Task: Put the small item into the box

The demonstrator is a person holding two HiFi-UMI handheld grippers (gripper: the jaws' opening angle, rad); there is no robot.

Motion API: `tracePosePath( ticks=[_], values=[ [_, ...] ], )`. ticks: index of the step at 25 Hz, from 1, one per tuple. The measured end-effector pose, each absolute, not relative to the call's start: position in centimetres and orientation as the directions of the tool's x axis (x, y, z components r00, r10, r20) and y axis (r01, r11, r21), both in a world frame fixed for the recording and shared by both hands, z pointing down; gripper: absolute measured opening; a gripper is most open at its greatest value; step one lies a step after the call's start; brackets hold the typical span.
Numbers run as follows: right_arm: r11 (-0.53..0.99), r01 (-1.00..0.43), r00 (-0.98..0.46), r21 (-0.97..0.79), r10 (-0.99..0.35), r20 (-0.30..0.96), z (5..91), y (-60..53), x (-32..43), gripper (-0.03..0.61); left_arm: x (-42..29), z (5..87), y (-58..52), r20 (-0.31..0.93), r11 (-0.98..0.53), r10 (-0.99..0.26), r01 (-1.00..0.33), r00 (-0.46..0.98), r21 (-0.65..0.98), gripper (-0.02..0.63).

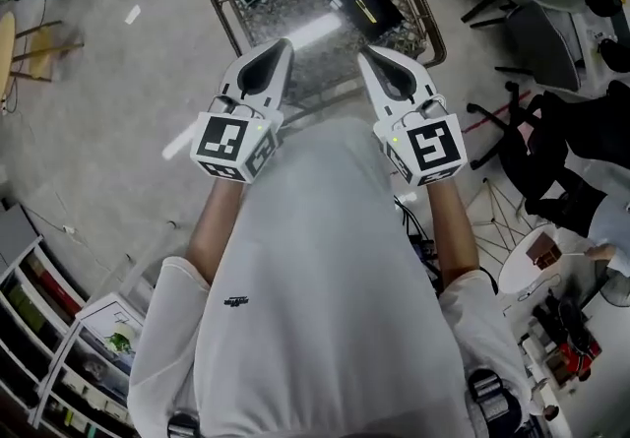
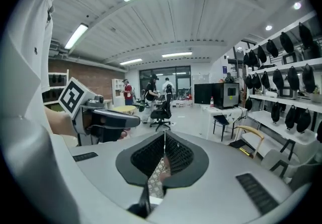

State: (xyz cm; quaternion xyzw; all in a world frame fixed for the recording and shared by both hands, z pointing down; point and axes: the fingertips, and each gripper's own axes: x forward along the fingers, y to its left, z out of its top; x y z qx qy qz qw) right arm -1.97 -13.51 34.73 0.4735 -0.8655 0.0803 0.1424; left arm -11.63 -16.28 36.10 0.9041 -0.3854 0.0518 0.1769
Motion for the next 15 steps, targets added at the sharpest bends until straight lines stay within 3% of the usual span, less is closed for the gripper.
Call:
tracePosePath(
  ticks=[15],
  values=[
    [0.55,-0.835,-0.524,0.016,-0.804,0.281,34.0,-13.3,-4.5,0.004,-9.2,34.1,-15.9,0.19,-0.682,-0.662,-0.688,0.725,0.248,0.002]
  ],
)
